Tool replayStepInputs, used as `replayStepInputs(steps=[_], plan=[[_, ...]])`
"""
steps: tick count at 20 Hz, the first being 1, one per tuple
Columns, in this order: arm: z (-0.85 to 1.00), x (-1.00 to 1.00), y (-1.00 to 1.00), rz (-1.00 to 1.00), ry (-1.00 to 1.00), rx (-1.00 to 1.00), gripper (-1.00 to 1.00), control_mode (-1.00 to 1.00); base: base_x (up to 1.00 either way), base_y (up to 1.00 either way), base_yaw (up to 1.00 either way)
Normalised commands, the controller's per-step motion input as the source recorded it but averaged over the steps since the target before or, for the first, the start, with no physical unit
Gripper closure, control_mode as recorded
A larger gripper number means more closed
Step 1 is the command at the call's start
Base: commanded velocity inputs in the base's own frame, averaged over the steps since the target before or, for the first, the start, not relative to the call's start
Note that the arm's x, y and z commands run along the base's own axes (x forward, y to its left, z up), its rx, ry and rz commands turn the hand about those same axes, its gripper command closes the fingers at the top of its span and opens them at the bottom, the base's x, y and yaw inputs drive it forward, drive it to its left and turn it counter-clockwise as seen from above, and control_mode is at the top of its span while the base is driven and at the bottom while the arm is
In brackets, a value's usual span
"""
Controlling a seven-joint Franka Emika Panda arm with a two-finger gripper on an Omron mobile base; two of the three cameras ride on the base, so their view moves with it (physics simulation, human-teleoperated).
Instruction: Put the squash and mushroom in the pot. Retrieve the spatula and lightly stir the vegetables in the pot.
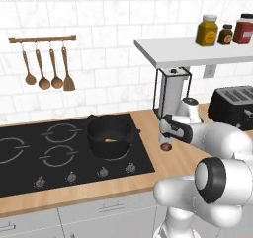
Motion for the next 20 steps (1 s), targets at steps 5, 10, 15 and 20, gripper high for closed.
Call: replayStepInputs(steps=[5, 10, 15, 20], plan=[[-0.35, 0.28, 0.06, 0.11, 0.05, -0.10, -1.00, -1.00, 0.00, 0.00, 0.00], [-0.22, 0.11, 0.00, 0.06, 0.05, -0.04, -1.00, -1.00, 0.00, 0.00, 0.00], [-0.15, 0.05, 0.00, 0.05, 0.03, 0.00, -1.00, -1.00, 0.00, 0.00, 0.00], [-0.25, 0.11, 0.16, 0.07, 0.04, 0.00, -1.00, -1.00, 0.00, 0.00, 0.00]])
